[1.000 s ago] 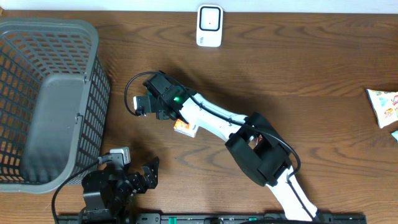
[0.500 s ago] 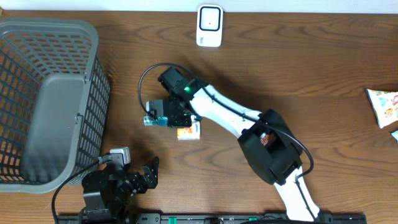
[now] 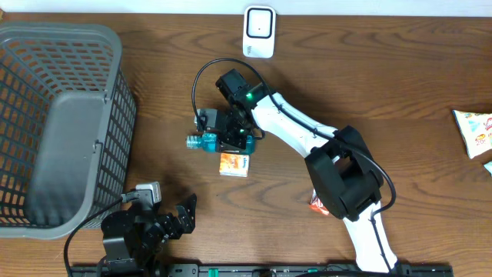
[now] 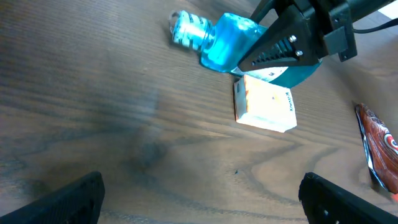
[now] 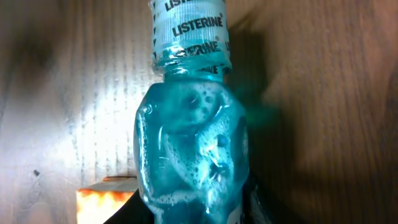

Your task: Scan the item barcode

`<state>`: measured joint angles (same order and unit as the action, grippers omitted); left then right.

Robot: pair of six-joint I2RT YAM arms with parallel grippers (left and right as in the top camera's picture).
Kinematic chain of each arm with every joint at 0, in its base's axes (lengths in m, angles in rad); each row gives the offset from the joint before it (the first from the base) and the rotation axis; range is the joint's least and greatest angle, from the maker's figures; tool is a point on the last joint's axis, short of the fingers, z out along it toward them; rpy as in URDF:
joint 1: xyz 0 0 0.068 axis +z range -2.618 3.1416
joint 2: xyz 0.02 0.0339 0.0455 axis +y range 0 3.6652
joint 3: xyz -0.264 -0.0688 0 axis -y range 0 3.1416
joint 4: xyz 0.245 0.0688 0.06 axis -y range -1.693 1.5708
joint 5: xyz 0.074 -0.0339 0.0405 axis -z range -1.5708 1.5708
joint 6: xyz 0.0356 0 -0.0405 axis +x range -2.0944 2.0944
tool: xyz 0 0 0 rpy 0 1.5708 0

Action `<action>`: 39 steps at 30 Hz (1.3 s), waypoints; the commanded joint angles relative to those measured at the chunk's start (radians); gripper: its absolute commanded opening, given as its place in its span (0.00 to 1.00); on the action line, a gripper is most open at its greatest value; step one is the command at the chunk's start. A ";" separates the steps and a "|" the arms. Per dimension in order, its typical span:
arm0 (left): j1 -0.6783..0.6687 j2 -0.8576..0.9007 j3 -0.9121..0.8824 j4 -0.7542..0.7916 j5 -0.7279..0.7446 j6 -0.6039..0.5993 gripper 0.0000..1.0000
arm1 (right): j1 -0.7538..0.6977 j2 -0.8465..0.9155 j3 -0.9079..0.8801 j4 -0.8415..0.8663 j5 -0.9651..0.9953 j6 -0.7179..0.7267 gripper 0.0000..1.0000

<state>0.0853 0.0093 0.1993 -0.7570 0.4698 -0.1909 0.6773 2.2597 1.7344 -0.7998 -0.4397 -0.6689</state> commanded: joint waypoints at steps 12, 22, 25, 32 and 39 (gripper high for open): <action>0.005 -0.005 -0.001 -0.006 0.013 -0.010 1.00 | 0.010 0.018 0.020 0.058 0.433 0.205 0.34; 0.005 -0.005 -0.001 -0.006 0.013 -0.010 1.00 | 0.011 0.018 0.026 0.070 0.434 0.238 0.55; 0.005 -0.005 -0.001 -0.006 0.013 -0.010 1.00 | 0.010 0.016 0.054 0.052 0.433 0.266 0.56; 0.005 -0.005 -0.001 -0.006 0.013 -0.010 1.00 | 0.011 -0.016 0.135 -0.025 0.418 0.288 0.62; 0.005 -0.005 -0.001 -0.006 0.013 -0.010 1.00 | 0.011 -0.023 0.137 -0.056 0.418 0.293 0.65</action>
<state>0.0853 0.0093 0.1993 -0.7570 0.4698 -0.1909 0.6857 2.2616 1.8526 -0.8410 -0.0185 -0.3969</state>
